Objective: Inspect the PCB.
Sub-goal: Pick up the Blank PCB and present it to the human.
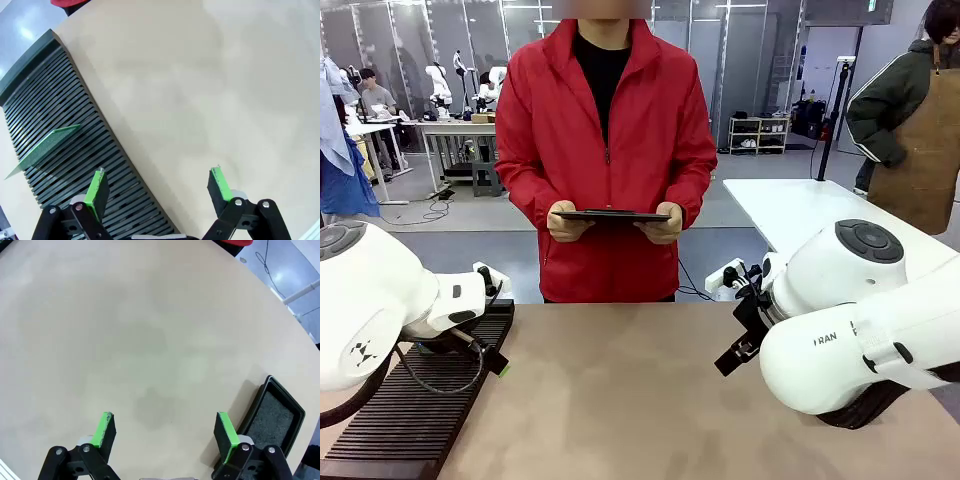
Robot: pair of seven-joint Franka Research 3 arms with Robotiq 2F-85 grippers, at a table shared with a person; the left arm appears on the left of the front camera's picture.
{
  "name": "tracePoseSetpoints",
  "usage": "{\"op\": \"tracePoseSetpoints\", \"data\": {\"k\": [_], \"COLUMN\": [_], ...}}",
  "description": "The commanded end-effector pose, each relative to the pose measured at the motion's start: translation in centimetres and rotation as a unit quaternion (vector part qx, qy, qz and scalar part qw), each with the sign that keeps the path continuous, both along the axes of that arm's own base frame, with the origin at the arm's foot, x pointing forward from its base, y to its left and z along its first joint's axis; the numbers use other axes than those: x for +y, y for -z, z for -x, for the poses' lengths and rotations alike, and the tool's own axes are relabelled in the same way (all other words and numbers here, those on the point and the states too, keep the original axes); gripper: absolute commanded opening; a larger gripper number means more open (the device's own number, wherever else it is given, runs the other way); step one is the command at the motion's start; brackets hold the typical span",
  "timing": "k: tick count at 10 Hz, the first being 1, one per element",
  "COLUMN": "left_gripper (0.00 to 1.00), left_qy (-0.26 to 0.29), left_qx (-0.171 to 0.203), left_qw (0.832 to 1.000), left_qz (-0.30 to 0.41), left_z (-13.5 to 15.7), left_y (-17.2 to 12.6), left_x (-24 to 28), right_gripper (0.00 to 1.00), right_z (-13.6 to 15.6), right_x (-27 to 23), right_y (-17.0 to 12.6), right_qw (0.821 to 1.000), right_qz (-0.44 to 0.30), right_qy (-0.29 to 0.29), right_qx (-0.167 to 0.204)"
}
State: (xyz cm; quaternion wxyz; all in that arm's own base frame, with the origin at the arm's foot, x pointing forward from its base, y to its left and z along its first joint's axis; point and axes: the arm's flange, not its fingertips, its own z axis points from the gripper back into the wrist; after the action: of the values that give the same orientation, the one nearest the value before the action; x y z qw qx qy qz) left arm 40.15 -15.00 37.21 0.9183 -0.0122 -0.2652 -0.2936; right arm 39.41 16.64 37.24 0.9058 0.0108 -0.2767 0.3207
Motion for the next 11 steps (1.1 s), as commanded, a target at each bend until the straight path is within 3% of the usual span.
{"op": "tracePoseSetpoints", "data": {"k": [1,11], "left_gripper": [1.0,1.0], "left_qy": [0.0,0.0], "left_qx": [0.0,0.0], "left_qw": [1.0,1.0], "left_qz": [0.0,0.0], "left_z": [0.01,0.01], "left_y": [0.0,0.0], "left_x": [-0.03,-0.03], "right_gripper": [1.0,1.0], "right_z": [0.0,0.0], "right_x": [0.0,0.0], "right_y": [0.0,0.0], "right_qw": [1.0,1.0], "right_qz": [0.0,0.0], "right_qy": [0.0,0.0], "right_qx": [0.0,0.0]}}
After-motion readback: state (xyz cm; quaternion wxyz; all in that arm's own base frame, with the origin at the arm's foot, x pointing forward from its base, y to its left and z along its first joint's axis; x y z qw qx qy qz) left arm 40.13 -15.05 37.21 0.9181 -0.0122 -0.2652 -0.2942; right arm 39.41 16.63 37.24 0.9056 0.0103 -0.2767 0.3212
